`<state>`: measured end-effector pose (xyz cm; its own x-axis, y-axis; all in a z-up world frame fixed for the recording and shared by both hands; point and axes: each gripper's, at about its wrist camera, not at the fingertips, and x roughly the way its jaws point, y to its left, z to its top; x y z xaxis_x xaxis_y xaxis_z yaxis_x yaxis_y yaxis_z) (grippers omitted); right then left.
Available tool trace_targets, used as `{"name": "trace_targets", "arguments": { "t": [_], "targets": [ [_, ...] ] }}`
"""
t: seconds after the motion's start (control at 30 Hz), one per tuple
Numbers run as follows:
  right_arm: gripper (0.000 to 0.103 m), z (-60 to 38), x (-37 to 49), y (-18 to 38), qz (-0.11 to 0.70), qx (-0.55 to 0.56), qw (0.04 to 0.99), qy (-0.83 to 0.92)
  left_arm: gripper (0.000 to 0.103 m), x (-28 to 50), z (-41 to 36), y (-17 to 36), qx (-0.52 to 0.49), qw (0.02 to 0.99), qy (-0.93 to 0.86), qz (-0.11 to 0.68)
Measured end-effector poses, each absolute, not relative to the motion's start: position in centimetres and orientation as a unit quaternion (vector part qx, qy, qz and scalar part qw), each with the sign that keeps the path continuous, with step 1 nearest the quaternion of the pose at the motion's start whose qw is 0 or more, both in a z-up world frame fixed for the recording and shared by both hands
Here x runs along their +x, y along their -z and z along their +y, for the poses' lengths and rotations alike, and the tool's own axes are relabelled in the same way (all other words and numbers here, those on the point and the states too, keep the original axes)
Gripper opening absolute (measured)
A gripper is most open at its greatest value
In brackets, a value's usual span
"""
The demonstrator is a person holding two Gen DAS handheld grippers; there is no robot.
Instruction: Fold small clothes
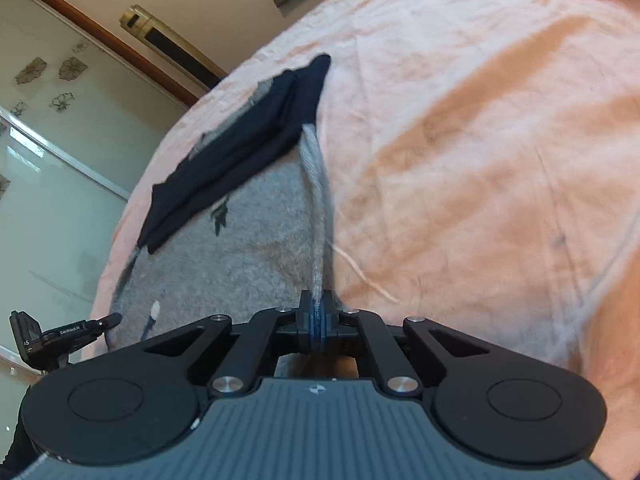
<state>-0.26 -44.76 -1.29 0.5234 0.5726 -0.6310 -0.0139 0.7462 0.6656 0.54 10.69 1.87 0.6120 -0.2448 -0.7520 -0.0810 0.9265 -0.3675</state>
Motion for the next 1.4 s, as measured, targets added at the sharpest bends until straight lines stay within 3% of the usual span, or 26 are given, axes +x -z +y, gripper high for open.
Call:
{"name": "trace_targets", "arguments": {
  "t": [0.07,0.1,0.13,0.17,0.2,0.27,0.3,0.33,0.37,0.5,0.67,0.7,0.73,0.77,0.8,0.83,0.87,0.9,0.93,0.97,1.0,1.03,1.2,1.3,1.37,1.4],
  "targets": [
    [0.027,-44.6,-1.0,1.1,0.455,0.333,0.804,-0.188,0.005,-0.2,10.9,-2.2,-0.2,0.871,0.065,0.443],
    [0.051,-44.3,-1.7,0.9,0.449,0.339,0.801,-0.206,0.01,-0.6,11.0,-2.2,-0.209,0.865,0.083,0.449],
    [0.067,-44.1,-2.3,0.7,0.449,0.34,0.797,-0.22,0.015,-1.1,11.0,-2.2,-0.217,0.858,0.1,0.455],
    [0.07,-43.7,-3.1,0.5,0.454,0.338,0.791,-0.234,0.031,-1.6,11.0,-2.0,-0.225,0.852,0.111,0.459],
    [0.07,-43.1,-3.7,0.5,0.463,0.331,0.786,-0.242,0.044,-2.3,11.1,-1.8,-0.238,0.849,0.122,0.455],
    [0.056,-42.4,-4.6,0.6,0.468,0.32,0.785,-0.251,0.044,-3.4,10.5,-1.7,-0.236,0.858,0.125,0.44],
    [0.018,-41.9,-4.7,1.0,0.483,0.31,0.779,-0.253,0.037,-3.5,9.8,-1.8,-0.219,0.865,0.118,0.436],
    [0.01,-41.6,-4.8,1.2,0.492,0.294,0.782,-0.245,0.022,-3.3,9.5,-1.9,-0.208,0.867,0.109,0.44],
    [0.01,-41.6,-4.9,0.9,0.486,0.282,0.789,-0.249,0.003,-2.9,9.3,-1.7,-0.209,0.862,0.103,0.451],
    [0.008,-45.2,-5.3,-1.1,0.454,0.279,0.818,-0.215,0.003,-3.0,10.0,-2.7,-0.205,0.867,0.095,0.444],
    [0.01,-46.0,-5.7,1.1,0.477,0.321,0.793,-0.201,0.004,-4.0,11.2,-1.6,-0.205,0.866,0.09,0.447],
    [0.022,-45.8,-6.2,0.9,0.475,0.33,0.79,-0.203,0.006,-4.5,11.3,-1.8,-0.211,0.861,0.095,0.452],
    [0.043,-45.5,-6.9,0.7,0.469,0.338,0.787,-0.215,0.008,-4.9,11.2,-2.0,-0.216,0.855,0.108,0.459],
    [0.054,-45.2,-7.7,0.6,0.464,0.345,0.782,-0.232,0.015,-5.6,11.2,-2.0,-0.223,0.848,0.122,0.465],
    [0.07,-44.7,-8.5,0.4,0.465,0.349,0.775,-0.248,0.033,-6.4,11.0,-1.8,-0.234,0.84,0.133,0.471],
    [0.072,-44.3,-9.2,0.5,0.47,0.349,0.77,-0.256,0.042,-7.3,10.9,-1.7,-0.246,0.836,0.146,0.468],
    [0.072,-43.5,-10.0,0.4,0.476,0.345,0.765,-0.263,0.061,-8.3,10.5,-1.7,-0.255,0.835,0.157,0.462],
    [0.072,-43.1,-10.6,0.4,0.478,0.341,0.764,-0.268,0.066,-9.3,9.8,-1.8,-0.256,0.834,0.165,0.459],
    [0.065,-42.7,-11.0,0.3,0.48,0.335,0.764,-0.27,0.065,-10.0,9.3,-1.9,-0.25,0.837,0.165,0.458],
    [0.054,-42.2,-11.3,0.2,0.49,0.32,0.765,-0.27,0.06,-10.6,8.6,-2.0,-0.235,0.844,0.161,0.454],
    [0.012,-41.7,-11.4,0.4,0.509,0.301,0.76,-0.27,0.02,-10.9,7.7,-2.1,-0.21,0.849,0.159,0.458],
    [0.011,-41.5,-11.6,0.4,0.518,0.273,0.767,-0.264,0.006,-10.8,7.3,-1.9,-0.193,0.845,0.156,0.473],
    [0.008,-45.0,-12.6,-1.4,0.505,0.244,0.796,-0.225,0.006,-11.5,9.6,-2.4,-0.193,0.848,0.138,0.473],
    [0.007,-46.6,-13.1,0.0,0.506,0.291,0.784,-0.209,0.009,-12.5,10.5,-1.7,-0.211,0.843,0.14,0.475],
    [0.015,-46.6,-14.0,0.1,0.502,0.315,0.779,-0.206,0.016,-13.2,10.7,-1.8,-0.232,0.833,0.145,0.48],
    [0.033,-46.5,-14.6,0.0,0.493,0.326,0.778,-0.213,0.03,-13.7,10.7,-1.8,-0.244,0.827,0.153,0.483]
  ]
}}
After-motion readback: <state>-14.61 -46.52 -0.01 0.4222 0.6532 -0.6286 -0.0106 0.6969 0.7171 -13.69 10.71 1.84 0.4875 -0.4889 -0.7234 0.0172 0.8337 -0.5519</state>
